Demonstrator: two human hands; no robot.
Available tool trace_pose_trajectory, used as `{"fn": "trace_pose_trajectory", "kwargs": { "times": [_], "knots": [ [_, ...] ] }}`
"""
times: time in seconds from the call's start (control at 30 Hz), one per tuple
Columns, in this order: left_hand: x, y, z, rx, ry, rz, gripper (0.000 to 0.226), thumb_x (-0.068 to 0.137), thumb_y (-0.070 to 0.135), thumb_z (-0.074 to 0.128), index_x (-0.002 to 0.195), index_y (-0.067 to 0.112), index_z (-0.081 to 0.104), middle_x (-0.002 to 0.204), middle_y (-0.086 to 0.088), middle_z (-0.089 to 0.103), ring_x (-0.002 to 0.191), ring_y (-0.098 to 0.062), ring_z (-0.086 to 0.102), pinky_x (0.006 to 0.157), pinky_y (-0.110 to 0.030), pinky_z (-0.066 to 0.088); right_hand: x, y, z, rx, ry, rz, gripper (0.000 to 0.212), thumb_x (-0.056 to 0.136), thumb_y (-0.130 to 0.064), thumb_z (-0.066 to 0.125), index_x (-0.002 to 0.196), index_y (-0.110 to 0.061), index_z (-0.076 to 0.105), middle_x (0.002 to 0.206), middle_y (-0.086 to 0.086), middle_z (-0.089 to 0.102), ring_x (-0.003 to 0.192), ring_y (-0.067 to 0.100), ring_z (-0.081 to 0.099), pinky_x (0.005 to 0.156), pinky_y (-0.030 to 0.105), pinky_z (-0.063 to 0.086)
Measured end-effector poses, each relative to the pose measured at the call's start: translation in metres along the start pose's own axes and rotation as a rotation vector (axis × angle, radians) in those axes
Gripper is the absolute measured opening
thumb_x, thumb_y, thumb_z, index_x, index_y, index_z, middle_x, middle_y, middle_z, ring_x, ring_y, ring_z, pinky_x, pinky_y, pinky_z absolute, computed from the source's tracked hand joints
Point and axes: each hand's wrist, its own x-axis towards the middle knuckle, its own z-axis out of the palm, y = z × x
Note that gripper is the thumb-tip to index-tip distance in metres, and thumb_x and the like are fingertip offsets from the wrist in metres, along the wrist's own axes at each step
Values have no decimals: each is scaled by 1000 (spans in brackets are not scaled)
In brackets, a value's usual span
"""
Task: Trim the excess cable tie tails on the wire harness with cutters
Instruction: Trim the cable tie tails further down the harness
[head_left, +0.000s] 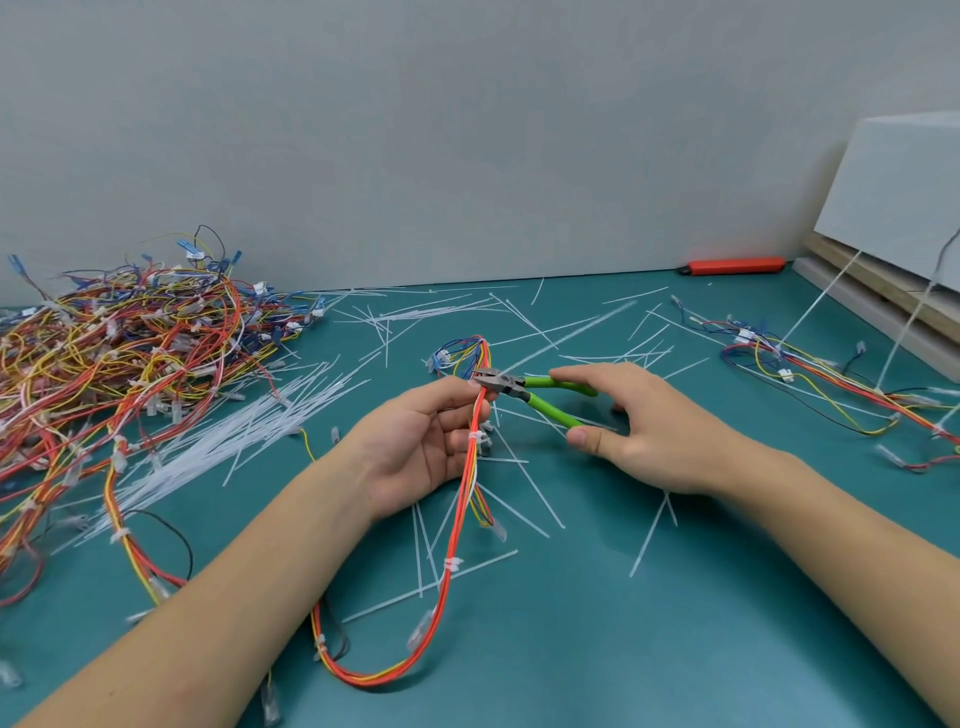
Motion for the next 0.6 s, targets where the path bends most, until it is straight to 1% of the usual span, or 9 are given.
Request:
{"fn": "trace_pose_trajectory", "kwargs": {
  "times": [0.1,0.17,0.23,0.3,0.33,0.4,0.47,0.53,0.6],
  "knots": [
    [0,1,-1,2,3,0,21,77,20,70,95,9,70,71,0,67,43,-11,49,46,-23,44,0,1,-1,-9,-24,4,63,95,-47,70,151,-46,43,142,-35,43,130,-11,35,105,16,30],
    [0,1,0,6,5,1,21,76,21,70,94,9,70,71,-1,67,43,-11,50,46,-23,45,-1,0,-2,-12,-31,6,63,95,-48,70,152,-45,43,142,-34,43,132,-9,35,107,18,30],
    [0,0,0,10,6,3,20,77,21,70,93,9,71,72,0,67,44,-11,50,46,-23,45,-1,-2,-2,-20,-22,3,59,96,-44,70,149,-43,46,140,-31,46,129,-8,38,104,17,30],
    [0,0,-1,9,6,3,16,80,20,69,92,9,73,72,0,66,44,-11,50,46,-23,45,0,-3,-1,-10,-18,8,49,97,-37,71,142,-40,52,135,-22,55,120,-5,45,100,18,35],
    [0,1,-1,3,6,3,14,83,20,68,91,9,73,72,0,66,44,-10,50,46,-23,45,0,-4,-1,3,-25,16,44,97,-35,70,138,-41,54,130,-17,58,114,-6,48,97,19,38],
    [0,2,-1,-22,8,-2,12,86,19,66,89,10,74,72,0,65,44,-10,50,45,-23,45,0,-5,-1,19,-43,28,38,98,-36,68,133,-42,54,124,-14,59,109,-9,47,91,17,38],
    [0,2,-1,-27,9,-2,12,83,20,68,87,11,75,72,1,66,44,-10,49,46,-22,44,-1,-6,0,3,-36,22,39,99,-37,67,136,-39,54,125,-14,58,111,-7,47,93,17,37],
    [-1,2,0,-17,15,2,12,80,21,69,83,12,77,72,1,66,44,-9,48,46,-22,43,-1,-8,0,7,-16,21,43,96,-40,70,137,-38,55,126,-16,59,114,-5,49,93,17,38],
    [-1,2,0,-19,23,-2,12,80,21,69,79,13,78,72,1,66,44,-9,46,47,-22,42,-1,-9,-1,24,-13,20,54,92,-48,74,141,-38,53,130,-19,57,116,-9,48,93,11,35]
  ]
}}
